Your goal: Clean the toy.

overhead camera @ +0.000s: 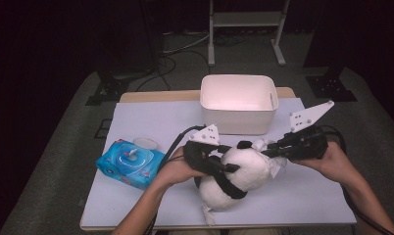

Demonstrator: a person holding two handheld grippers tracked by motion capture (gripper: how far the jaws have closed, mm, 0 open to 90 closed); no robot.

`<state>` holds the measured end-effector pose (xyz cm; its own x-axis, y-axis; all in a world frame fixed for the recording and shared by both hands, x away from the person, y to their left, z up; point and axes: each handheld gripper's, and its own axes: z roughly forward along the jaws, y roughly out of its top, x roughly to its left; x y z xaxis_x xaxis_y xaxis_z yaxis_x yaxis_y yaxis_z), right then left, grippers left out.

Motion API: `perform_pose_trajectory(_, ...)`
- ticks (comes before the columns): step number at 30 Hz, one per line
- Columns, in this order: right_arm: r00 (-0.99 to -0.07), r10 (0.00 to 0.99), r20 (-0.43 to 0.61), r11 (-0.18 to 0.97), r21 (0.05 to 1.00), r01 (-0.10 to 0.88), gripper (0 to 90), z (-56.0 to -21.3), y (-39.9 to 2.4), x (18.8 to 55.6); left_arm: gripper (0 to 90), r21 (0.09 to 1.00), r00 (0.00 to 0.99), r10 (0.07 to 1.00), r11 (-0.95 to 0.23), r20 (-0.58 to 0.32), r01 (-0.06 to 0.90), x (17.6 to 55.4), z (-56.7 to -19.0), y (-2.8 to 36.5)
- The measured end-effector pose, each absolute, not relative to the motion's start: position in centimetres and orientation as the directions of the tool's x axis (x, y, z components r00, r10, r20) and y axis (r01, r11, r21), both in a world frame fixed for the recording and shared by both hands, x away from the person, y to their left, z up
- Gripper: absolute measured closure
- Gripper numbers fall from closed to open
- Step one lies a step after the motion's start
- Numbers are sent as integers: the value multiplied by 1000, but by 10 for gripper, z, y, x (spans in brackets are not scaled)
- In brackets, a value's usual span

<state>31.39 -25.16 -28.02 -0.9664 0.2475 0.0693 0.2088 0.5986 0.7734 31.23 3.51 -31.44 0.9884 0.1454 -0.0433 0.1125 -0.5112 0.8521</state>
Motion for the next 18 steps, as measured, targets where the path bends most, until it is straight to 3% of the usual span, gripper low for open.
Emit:
perform_pose_trajectory(7,-973,220,63,596,781,185,820,-275,-247,312,373,834,991,131,-544,-27,95,311,-315,22)
perform_pose_trajectory(11,-969,227,97,610,761,219,820,-288,-252,313,303,834,991,128,-542,-43,107,309,-322,22)
perform_pose_trajectory(18,-960,251,125,597,761,255,820,-299,-268,312,265,798,991,132,-594,-25,100,304,-330,30)
